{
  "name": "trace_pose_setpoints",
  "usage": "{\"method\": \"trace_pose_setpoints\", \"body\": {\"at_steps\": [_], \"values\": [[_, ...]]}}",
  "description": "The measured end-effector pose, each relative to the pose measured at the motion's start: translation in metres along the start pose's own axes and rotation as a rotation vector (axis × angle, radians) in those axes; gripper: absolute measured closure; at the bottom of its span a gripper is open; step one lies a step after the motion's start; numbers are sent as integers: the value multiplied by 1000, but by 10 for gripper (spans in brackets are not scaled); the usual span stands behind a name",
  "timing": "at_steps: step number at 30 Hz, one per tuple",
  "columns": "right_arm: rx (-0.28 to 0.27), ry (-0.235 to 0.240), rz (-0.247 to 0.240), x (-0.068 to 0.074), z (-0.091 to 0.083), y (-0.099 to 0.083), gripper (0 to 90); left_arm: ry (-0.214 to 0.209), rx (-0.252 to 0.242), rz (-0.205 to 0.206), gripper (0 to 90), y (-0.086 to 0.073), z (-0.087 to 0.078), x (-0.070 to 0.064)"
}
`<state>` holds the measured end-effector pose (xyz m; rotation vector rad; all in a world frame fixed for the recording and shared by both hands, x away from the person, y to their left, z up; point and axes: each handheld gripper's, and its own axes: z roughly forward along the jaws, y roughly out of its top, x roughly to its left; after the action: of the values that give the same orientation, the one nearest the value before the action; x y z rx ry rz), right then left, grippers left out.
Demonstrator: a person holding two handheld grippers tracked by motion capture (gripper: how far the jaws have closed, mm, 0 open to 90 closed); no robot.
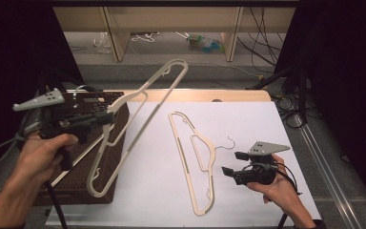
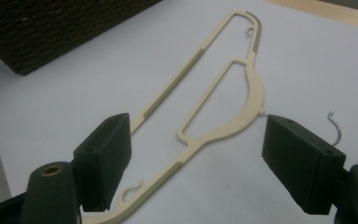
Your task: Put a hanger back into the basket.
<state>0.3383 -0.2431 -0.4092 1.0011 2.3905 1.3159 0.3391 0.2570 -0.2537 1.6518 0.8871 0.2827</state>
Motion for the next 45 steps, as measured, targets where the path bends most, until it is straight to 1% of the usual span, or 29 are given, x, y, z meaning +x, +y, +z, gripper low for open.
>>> {"method": "trace_pose_setpoints", "body": {"at_steps": [1,3,5,7,8,9,10,11,12,13,14,16,17,20,21,22,23,24,25,26,28,29,31,32,34,38,39,43,45], "values": [[17,-5,9,1,-2,-1,246,6,-5,-6,859,2,-4,2],[16,-4,8,1,-2,-2,246,21,-18,-10,859,8,-15,9],[17,-2,8,1,-2,-3,246,42,-18,-3,859,12,-24,15],[13,-5,2,2,-2,-3,246,60,-17,-7,859,16,-31,21],[23,5,5,2,-2,-3,247,75,-16,2,859,18,-35,26],[22,5,1,2,-1,-3,247,75,-16,2,859,18,-35,26],[22,4,-5,2,0,-4,247,88,-19,9,859,20,-42,34],[33,-3,-8,3,0,-4,248,95,-20,2,859,20,-44,37],[25,5,-2,3,1,-4,247,106,-18,-1,859,21,-48,44],[27,6,-10,3,2,-4,247,106,-18,-1,859,21,-48,44],[32,9,-3,3,2,-4,247,128,-13,7,859,20,-53,55],[33,12,-5,4,2,-4,248,158,-18,12,859,18,-57,65],[32,12,-5,4,2,-4,248,162,-15,15,859,16,-59,70],[35,9,-6,4,2,-3,248,184,7,15,859,11,-61,84],[35,9,-7,4,3,-3,248,199,17,19,859,9,-63,90],[32,9,-17,4,4,-4,248,205,25,21,859,7,-64,95],[32,9,-17,4,4,-4,248,205,25,21,859,7,-64,95],[32,11,-20,4,4,-4,249,207,39,17,859,2,-66,104],[33,12,-22,4,4,-4,249,205,46,14,859,-1,-67,109],[33,12,-22,4,4,-4,249,205,46,14,859,-1,-67,109],[40,11,-23,4,4,-4,249,208,59,14,859,-6,-67,116],[41,20,-18,4,5,-4,249,215,74,13,858,-11,-67,123],[42,20,-22,5,5,-4,250,222,90,14,859,-15,-67,130],[45,25,-18,5,5,-4,250,222,90,14,858,-15,-67,130],[41,25,-27,5,6,-4,250,227,105,2,859,-22,-67,139],[41,26,-32,5,5,-4,250,230,119,-5,859,-29,-69,149],[40,27,-32,5,5,-4,250,230,134,-8,859,-31,-70,152],[39,29,-31,6,5,-4,250,240,164,-16,858,-39,-72,160],[43,33,-25,6,5,-4,250,229,176,-28,859,-45,-73,164]]}}
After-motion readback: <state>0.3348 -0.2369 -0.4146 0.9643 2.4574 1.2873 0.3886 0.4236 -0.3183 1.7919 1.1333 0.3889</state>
